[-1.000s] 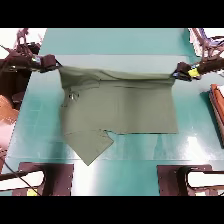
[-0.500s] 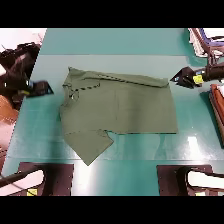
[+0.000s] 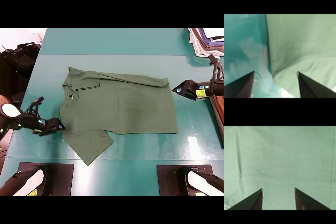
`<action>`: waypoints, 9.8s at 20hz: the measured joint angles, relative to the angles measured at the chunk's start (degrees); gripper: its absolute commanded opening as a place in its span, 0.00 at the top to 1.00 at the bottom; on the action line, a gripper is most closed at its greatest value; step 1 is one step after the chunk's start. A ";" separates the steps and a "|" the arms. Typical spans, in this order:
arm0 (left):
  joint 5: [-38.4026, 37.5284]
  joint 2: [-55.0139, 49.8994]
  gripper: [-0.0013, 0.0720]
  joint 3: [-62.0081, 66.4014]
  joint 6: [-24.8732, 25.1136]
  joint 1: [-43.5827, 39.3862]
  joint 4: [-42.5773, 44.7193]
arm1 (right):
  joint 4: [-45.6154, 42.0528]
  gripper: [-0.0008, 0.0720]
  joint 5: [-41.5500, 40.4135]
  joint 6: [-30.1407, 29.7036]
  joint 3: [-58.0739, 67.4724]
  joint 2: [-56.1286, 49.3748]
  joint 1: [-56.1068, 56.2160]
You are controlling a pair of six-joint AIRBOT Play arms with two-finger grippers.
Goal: Fold the shirts.
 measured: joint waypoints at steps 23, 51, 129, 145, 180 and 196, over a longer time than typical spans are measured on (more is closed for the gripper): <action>6.08 0.98 0.94 1.33 4.39 -4.90 -11.78 | -6.27 0.24 6.86 -2.19 -27.50 2.05 -24.68; -2.45 8.50 0.94 86.29 3.87 -4.90 -10.16 | 0.07 0.96 -2.95 -4.28 34.16 21.40 -14.88; 2.32 12.98 0.28 -10.56 -12.61 -16.15 -2.99 | -14.73 0.51 7.65 5.09 0.46 1.86 -3.41; 0.72 13.00 0.28 -10.12 -13.70 -16.15 2.73 | -14.88 0.51 8.85 4.48 0.46 1.86 -5.66; -8.48 24.61 0.94 -1.88 -15.06 -16.15 2.23 | -14.62 0.96 13.42 2.12 -25.14 14.27 -6.43; 8.52 4.17 0.94 12.87 -9.66 -16.20 4.87 | -17.09 0.96 12.87 2.89 5.31 -4.83 -1.18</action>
